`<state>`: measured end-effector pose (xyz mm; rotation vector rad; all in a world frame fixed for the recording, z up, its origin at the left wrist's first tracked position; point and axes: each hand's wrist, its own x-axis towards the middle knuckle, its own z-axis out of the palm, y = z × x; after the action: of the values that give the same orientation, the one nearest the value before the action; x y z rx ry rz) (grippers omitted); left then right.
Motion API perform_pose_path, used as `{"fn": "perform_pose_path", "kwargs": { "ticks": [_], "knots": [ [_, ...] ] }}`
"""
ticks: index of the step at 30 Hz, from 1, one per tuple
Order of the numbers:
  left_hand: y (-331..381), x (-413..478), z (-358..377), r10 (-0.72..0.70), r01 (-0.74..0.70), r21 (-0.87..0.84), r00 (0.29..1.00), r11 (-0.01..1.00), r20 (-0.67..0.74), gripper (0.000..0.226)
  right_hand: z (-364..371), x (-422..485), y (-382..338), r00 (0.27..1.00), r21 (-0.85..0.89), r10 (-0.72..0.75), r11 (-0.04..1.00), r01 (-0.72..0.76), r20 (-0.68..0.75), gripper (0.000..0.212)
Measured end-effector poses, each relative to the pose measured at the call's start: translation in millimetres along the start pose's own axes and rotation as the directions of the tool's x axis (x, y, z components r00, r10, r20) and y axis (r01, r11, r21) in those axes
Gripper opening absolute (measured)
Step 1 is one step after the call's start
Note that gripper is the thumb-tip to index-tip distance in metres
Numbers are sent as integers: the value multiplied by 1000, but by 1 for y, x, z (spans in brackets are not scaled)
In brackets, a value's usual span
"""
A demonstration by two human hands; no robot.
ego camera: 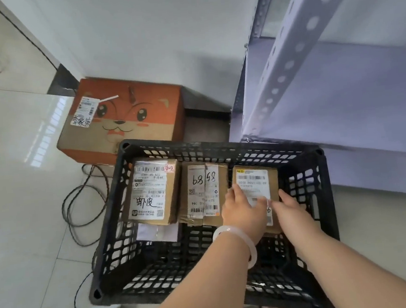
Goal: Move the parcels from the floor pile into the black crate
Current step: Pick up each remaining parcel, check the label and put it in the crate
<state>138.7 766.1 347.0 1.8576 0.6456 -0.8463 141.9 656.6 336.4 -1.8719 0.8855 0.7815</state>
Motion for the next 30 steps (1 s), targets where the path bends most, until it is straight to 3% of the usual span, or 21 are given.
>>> {"fn": "perform_pose_path", "kwargs": {
  "ticks": [8, 17, 26, 30],
  "knots": [
    [-2, 20, 18, 29, -28, 43, 999, 999, -35, 68, 16, 39, 3, 992, 241, 51, 967, -79, 120, 56],
    [-15, 31, 23, 46, -50, -67, 997, 997, -56, 59, 23, 56, 8, 986, 218, 83, 969, -114, 144, 60],
    [3, -29, -22, 77, -115, -237, 984, 965, -162, 39, -36, -11, -4, 995, 175, -89, 981, 82, 36, 43],
    [56, -94, -49, 95, -118, -280, 991, 953, -93, 42, -96, -79, -29, 986, 235, -166, 959, 162, -2, 33]
  ]
}}
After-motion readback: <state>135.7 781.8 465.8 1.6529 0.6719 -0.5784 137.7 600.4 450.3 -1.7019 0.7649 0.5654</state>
